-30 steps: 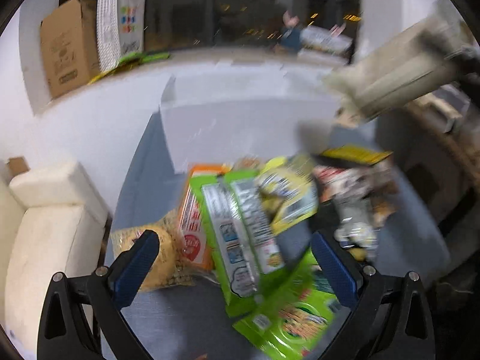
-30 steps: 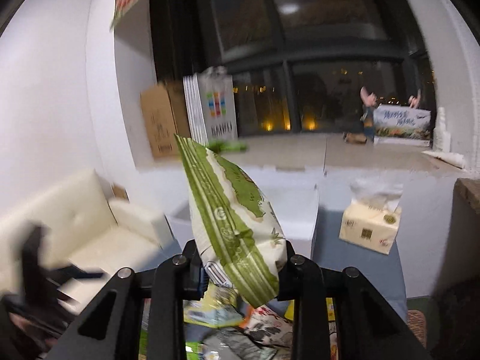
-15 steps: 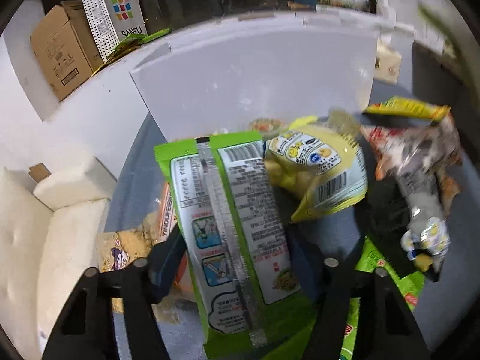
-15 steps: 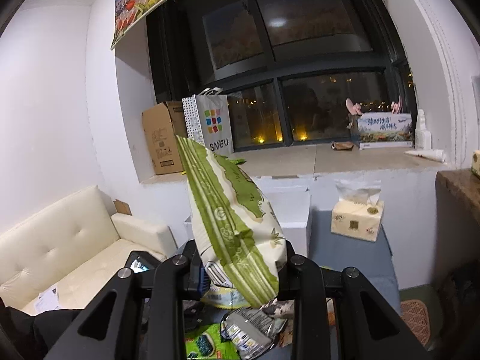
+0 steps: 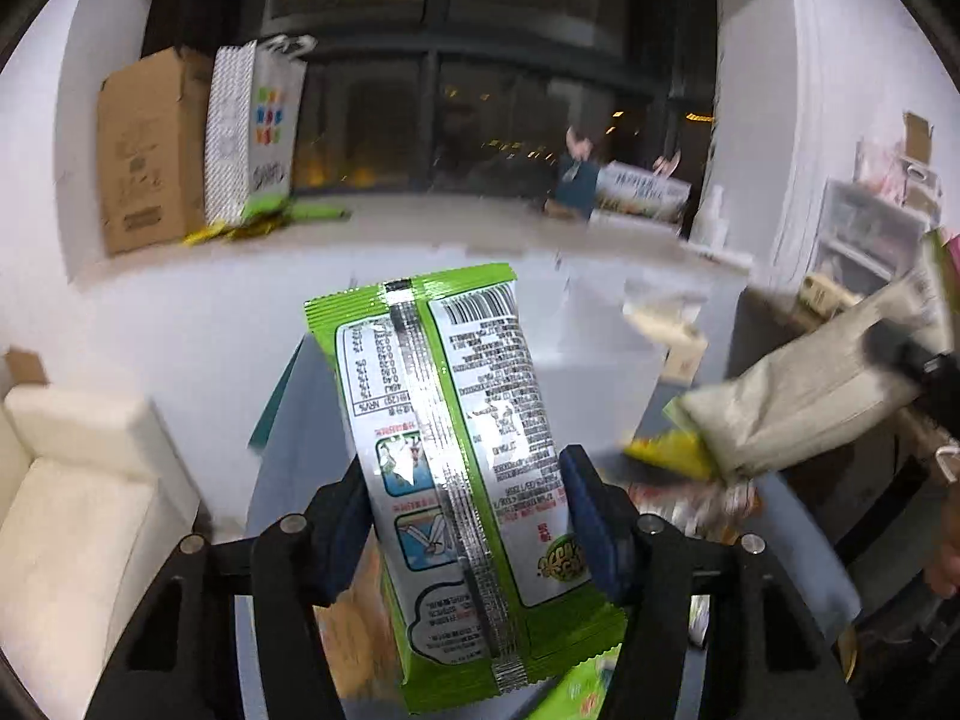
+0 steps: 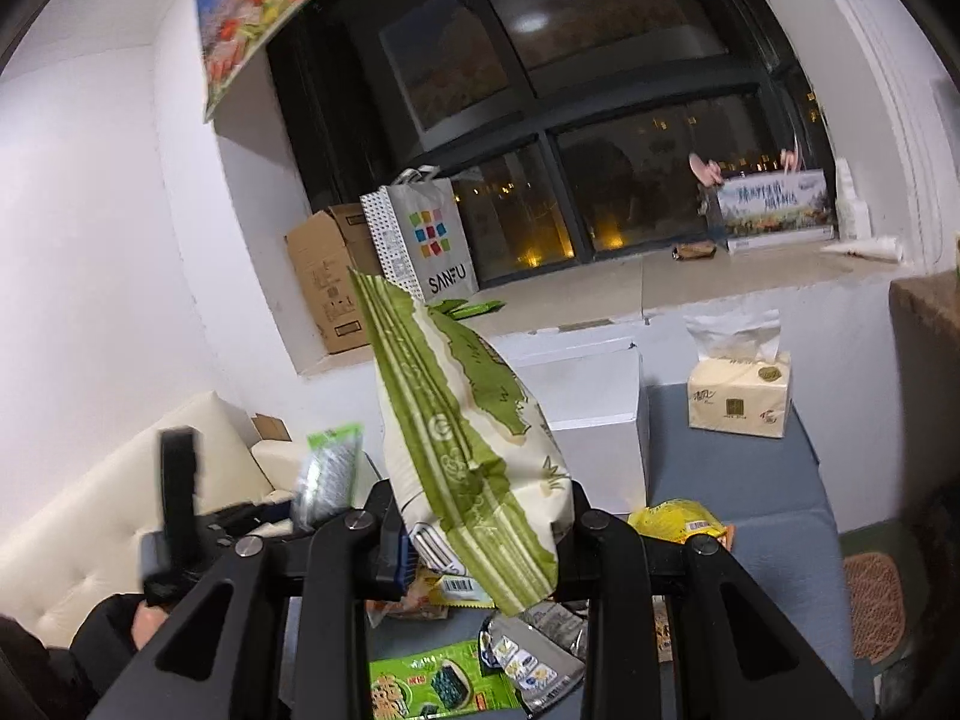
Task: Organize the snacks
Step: 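Carry both packets over the white box and open both tools to drop them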
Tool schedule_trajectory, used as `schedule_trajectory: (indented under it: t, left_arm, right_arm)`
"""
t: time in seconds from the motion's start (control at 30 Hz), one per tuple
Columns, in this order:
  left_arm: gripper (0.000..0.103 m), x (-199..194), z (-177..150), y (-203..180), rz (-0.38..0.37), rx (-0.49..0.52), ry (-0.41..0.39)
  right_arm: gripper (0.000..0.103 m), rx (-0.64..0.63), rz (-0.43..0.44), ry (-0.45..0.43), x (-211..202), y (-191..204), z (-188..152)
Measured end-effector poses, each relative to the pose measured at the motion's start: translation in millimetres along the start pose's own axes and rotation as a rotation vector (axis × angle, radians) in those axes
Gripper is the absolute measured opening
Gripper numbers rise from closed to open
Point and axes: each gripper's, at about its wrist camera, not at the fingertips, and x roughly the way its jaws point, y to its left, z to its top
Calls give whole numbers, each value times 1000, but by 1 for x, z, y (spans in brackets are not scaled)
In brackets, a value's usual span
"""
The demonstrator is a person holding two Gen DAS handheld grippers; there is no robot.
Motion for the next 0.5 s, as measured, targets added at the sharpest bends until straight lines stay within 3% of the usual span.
schedule_trajectory:
  t: [0.1, 0.17, 0.3, 0.5]
  left_arm:
    - [65, 19, 39, 12, -19, 16, -37]
    - [65, 40, 65, 16, -43, 15, -39]
    - [65, 104, 115, 17, -43, 62, 8]
    - [65, 188, 140, 26, -45, 92, 117]
  right_arm:
    - [32, 40, 3, 28, 20, -12, 23]
    - [32, 26, -1, -1, 32, -16, 44]
    - [32, 7, -68, -33, 80, -24, 91]
    - [32, -65, -211, 69, 180, -42, 128]
